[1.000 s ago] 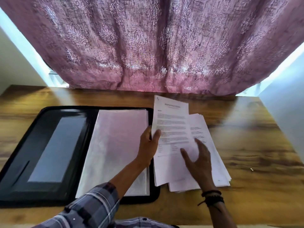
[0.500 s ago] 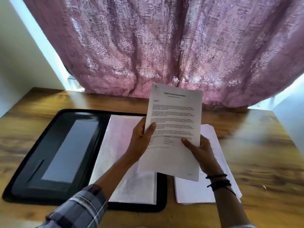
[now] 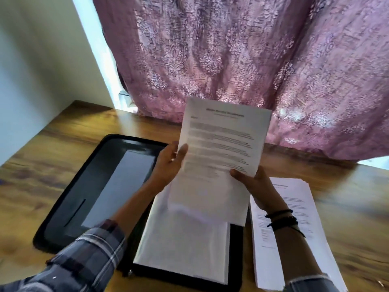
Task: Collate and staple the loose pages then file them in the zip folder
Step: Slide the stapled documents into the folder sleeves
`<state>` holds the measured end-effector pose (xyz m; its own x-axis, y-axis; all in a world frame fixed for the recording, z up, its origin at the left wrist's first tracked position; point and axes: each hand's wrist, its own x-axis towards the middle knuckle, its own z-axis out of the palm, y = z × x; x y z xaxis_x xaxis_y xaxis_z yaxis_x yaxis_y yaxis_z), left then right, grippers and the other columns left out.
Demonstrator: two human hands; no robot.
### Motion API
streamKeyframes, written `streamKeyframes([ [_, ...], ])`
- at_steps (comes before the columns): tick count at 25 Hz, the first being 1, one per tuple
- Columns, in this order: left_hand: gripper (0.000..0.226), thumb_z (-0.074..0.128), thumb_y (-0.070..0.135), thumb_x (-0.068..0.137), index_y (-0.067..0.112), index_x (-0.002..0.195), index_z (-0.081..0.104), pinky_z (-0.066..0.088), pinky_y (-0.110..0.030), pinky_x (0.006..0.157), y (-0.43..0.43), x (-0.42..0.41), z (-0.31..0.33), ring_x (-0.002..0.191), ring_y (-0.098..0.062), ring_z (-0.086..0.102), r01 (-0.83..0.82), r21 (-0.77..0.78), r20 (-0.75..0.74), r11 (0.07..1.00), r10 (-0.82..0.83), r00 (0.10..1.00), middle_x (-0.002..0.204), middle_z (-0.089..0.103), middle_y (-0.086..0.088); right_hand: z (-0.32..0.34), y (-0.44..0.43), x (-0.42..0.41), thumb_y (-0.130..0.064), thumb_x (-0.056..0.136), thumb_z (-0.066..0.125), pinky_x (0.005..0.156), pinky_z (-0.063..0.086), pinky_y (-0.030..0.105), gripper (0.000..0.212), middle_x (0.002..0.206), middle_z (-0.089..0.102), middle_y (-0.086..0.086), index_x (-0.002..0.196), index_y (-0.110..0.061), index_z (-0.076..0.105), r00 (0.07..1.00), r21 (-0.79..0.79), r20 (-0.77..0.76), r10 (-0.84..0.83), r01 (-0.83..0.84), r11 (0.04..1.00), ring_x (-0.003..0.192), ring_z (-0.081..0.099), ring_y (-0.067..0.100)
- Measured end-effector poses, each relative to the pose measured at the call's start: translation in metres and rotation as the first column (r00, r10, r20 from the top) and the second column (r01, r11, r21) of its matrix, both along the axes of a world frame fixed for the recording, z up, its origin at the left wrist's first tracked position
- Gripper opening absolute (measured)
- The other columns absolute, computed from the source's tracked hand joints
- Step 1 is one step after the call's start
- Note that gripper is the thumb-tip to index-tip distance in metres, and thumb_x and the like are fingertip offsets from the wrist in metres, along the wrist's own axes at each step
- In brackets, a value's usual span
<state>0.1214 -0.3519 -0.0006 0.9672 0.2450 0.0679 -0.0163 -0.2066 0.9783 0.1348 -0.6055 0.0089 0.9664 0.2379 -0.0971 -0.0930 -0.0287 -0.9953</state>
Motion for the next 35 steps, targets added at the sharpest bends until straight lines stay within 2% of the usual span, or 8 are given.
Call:
streamKeyframes([
  [4, 0.019, 0.049, 0.029, 0.100, 0.013, 0.095, 0.057, 0.042, -0.031, 0.071, 0.029, 0.019, -0.024, 0.080, -0.019, 0.057, -0.352, 0.197, -0.012, 0.915, 0.361, 0.933, 0.083, 0.058, 0.004, 0.012, 0.027, 0.038, -0.005, 0.087, 0.072, 0.084, 0.057, 0.038, 0.026, 0.095, 0.074, -0.010, 0.098, -0.028, 0.069, 0.943, -0.054, 0.133, -0.306, 0.315, 0.947, 0.088, 0.071, 0.007],
  [7, 0.012, 0.062, 0.022, 0.092, 0.015, 0.097, 0.071, 0.047, -0.028, 0.074, 0.035, 0.035, -0.051, 0.086, -0.022, 0.063, -0.114, 0.471, 0.000, 0.875, 0.129, 0.992, 0.093, 0.069, 0.001, 0.020, 0.048, 0.066, -0.012, 0.088, 0.072, 0.087, 0.055, 0.027, 0.024, 0.104, 0.072, -0.004, 0.109, -0.022, 0.068, 0.911, -0.090, 0.231, -0.342, 0.370, 0.925, 0.098, 0.069, 0.010],
  [10, 0.028, 0.064, 0.029, 0.089, 0.014, 0.111, 0.072, 0.048, -0.034, 0.084, 0.027, 0.051, -0.074, 0.102, -0.030, 0.060, 0.062, 0.730, 0.029, 0.681, -0.122, 0.992, 0.114, 0.068, -0.005, 0.024, 0.069, 0.091, -0.015, 0.089, 0.071, 0.082, 0.054, 0.016, 0.022, 0.102, 0.071, -0.007, 0.110, -0.019, 0.067, 0.920, -0.119, 0.260, -0.294, 0.333, 0.935, 0.093, 0.069, -0.001],
  [13, 0.030, 0.065, 0.036, 0.087, 0.020, 0.112, 0.069, 0.046, -0.042, 0.084, 0.013, 0.062, -0.083, 0.106, -0.032, 0.055, 0.097, 0.860, -0.017, 0.500, -0.162, 0.987, 0.115, 0.062, -0.005, 0.021, 0.085, 0.112, -0.012, 0.089, 0.071, 0.073, 0.052, 0.010, 0.023, 0.100, 0.069, -0.008, 0.111, -0.014, 0.066, 0.930, -0.121, 0.260, -0.262, 0.300, 0.946, 0.084, 0.066, -0.013],
  [19, 0.010, 0.079, 0.020, 0.078, 0.023, 0.086, 0.074, 0.048, -0.034, 0.074, 0.011, 0.062, -0.101, 0.090, -0.024, 0.063, -0.059, 0.874, 0.141, 0.483, -0.135, 0.981, 0.099, 0.068, 0.004, 0.002, 0.100, 0.137, -0.009, 0.087, 0.073, 0.079, 0.053, 0.015, 0.026, 0.100, 0.069, -0.015, 0.111, -0.012, 0.064, 0.958, -0.059, 0.163, -0.238, 0.250, 0.967, 0.090, 0.068, -0.007],
  [24, 0.005, 0.070, 0.011, 0.087, 0.013, 0.091, 0.073, 0.048, -0.037, 0.083, 0.016, 0.057, -0.098, 0.094, -0.025, 0.065, -0.131, 0.849, 0.279, 0.513, -0.223, 0.934, 0.100, 0.071, -0.004, -0.003, 0.104, 0.139, -0.008, 0.087, 0.072, 0.081, 0.054, 0.019, 0.024, 0.100, 0.071, -0.015, 0.110, -0.014, 0.064, 0.963, 0.033, 0.119, -0.243, 0.241, 0.970, 0.093, 0.070, -0.002],
  [29, 0.019, 0.045, 0.020, 0.101, 0.012, 0.105, 0.062, 0.040, -0.031, 0.094, 0.018, 0.063, -0.082, 0.096, -0.024, 0.063, 0.020, 0.833, 0.143, 0.552, -0.250, 0.958, 0.101, 0.069, -0.005, -0.004, 0.113, 0.139, -0.005, 0.090, 0.069, 0.083, 0.055, 0.023, 0.023, 0.103, 0.073, -0.011, 0.110, -0.016, 0.065, 0.974, 0.116, 0.091, -0.210, 0.199, 0.973, 0.099, 0.070, 0.006],
  [35, 0.022, 0.038, 0.026, 0.101, 0.021, 0.111, 0.057, 0.038, -0.038, 0.084, 0.024, 0.073, -0.077, 0.091, -0.023, 0.061, 0.089, 0.866, 0.044, 0.492, -0.251, 0.967, 0.099, 0.069, 0.000, -0.004, 0.113, 0.142, -0.005, 0.090, 0.068, 0.080, 0.056, 0.022, 0.023, 0.096, 0.074, -0.015, 0.111, -0.014, 0.064, 0.965, 0.115, 0.087, -0.247, 0.236, 0.965, 0.095, 0.071, 0.004],
])
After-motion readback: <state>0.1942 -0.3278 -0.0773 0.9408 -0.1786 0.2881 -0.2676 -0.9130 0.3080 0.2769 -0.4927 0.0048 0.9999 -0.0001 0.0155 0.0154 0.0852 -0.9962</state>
